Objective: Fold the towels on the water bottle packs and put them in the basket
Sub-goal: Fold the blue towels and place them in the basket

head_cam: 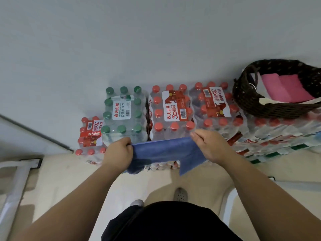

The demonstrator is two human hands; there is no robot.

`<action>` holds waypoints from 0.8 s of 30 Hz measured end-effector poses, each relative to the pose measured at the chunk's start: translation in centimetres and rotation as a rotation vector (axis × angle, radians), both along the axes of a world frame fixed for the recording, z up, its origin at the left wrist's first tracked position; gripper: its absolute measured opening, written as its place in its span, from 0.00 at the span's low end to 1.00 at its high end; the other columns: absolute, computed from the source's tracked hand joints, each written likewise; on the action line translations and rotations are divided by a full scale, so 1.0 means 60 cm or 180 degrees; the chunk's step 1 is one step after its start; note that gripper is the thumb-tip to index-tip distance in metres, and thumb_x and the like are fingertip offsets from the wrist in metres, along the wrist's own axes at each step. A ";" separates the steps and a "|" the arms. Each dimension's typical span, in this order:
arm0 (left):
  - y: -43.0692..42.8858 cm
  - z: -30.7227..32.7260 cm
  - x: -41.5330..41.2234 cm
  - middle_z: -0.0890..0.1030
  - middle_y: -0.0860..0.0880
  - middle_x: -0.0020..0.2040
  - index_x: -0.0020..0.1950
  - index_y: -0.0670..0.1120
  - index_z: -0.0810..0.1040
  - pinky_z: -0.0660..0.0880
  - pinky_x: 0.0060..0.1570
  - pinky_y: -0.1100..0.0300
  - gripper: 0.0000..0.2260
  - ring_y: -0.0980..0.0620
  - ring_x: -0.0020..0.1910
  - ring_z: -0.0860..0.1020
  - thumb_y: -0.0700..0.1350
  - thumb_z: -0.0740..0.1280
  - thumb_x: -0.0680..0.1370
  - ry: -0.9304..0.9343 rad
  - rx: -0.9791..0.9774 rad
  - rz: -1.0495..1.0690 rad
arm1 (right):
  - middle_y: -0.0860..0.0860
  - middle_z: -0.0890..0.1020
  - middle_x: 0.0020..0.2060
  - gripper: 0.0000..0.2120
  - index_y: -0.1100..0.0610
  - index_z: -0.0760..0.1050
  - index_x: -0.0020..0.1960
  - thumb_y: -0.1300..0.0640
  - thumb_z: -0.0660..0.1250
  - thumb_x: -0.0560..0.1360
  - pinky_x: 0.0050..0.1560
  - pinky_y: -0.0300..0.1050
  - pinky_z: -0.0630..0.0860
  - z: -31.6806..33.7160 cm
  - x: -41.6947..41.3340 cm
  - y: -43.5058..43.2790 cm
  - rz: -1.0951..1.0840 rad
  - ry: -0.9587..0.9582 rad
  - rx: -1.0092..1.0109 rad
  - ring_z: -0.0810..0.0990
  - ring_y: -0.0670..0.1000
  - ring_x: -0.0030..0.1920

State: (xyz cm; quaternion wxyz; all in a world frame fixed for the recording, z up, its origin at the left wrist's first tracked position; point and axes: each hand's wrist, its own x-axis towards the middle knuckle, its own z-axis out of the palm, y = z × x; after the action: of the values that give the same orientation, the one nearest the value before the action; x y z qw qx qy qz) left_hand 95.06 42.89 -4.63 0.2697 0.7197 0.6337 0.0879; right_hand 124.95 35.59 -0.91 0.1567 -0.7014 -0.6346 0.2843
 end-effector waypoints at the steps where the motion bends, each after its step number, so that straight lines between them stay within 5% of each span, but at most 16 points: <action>1: 0.000 0.005 0.011 0.77 0.45 0.33 0.37 0.45 0.71 0.72 0.34 0.54 0.07 0.43 0.35 0.75 0.44 0.60 0.75 -0.0080 0.0076 -0.0014 | 0.50 0.69 0.29 0.18 0.52 0.64 0.34 0.51 0.59 0.83 0.36 0.51 0.65 -0.001 0.020 0.005 0.0017 0.0086 0.0011 0.68 0.50 0.31; 5: 0.004 0.033 0.042 0.76 0.47 0.32 0.38 0.47 0.72 0.72 0.33 0.55 0.04 0.46 0.33 0.74 0.47 0.62 0.70 -0.0163 0.0234 -0.0320 | 0.50 0.65 0.28 0.16 0.54 0.61 0.32 0.51 0.58 0.77 0.34 0.49 0.60 0.014 0.098 0.031 0.0200 0.0500 -0.0100 0.62 0.47 0.30; 10: 0.034 0.034 0.056 0.79 0.42 0.38 0.41 0.43 0.74 0.71 0.35 0.53 0.02 0.39 0.38 0.76 0.37 0.64 0.72 0.0789 0.0325 0.0189 | 0.51 0.65 0.27 0.17 0.54 0.61 0.31 0.63 0.59 0.77 0.34 0.48 0.59 0.037 0.150 0.081 0.0340 0.0136 -0.0101 0.62 0.50 0.30; 18: 0.122 0.122 0.117 0.76 0.44 0.36 0.42 0.42 0.76 0.66 0.39 0.55 0.07 0.43 0.36 0.73 0.39 0.60 0.77 -0.0211 0.0823 0.1193 | 0.54 0.75 0.31 0.14 0.57 0.68 0.32 0.54 0.61 0.76 0.34 0.51 0.67 0.128 0.210 0.189 0.0227 -0.1353 0.0572 0.72 0.58 0.34; 24: 0.282 0.133 0.165 0.79 0.47 0.46 0.49 0.46 0.77 0.69 0.45 0.55 0.10 0.47 0.44 0.73 0.39 0.57 0.77 -0.0250 0.0953 0.0421 | 0.60 0.77 0.52 0.12 0.58 0.76 0.58 0.58 0.63 0.76 0.44 0.53 0.70 0.109 0.211 0.294 -0.0207 -0.2234 0.1053 0.74 0.63 0.50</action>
State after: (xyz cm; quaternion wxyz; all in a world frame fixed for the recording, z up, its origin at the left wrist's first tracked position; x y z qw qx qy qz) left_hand 104.98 59.81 3.33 0.1776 0.7045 0.6485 0.2271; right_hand 137.63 53.21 5.66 0.0500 -0.7409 -0.6644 -0.0843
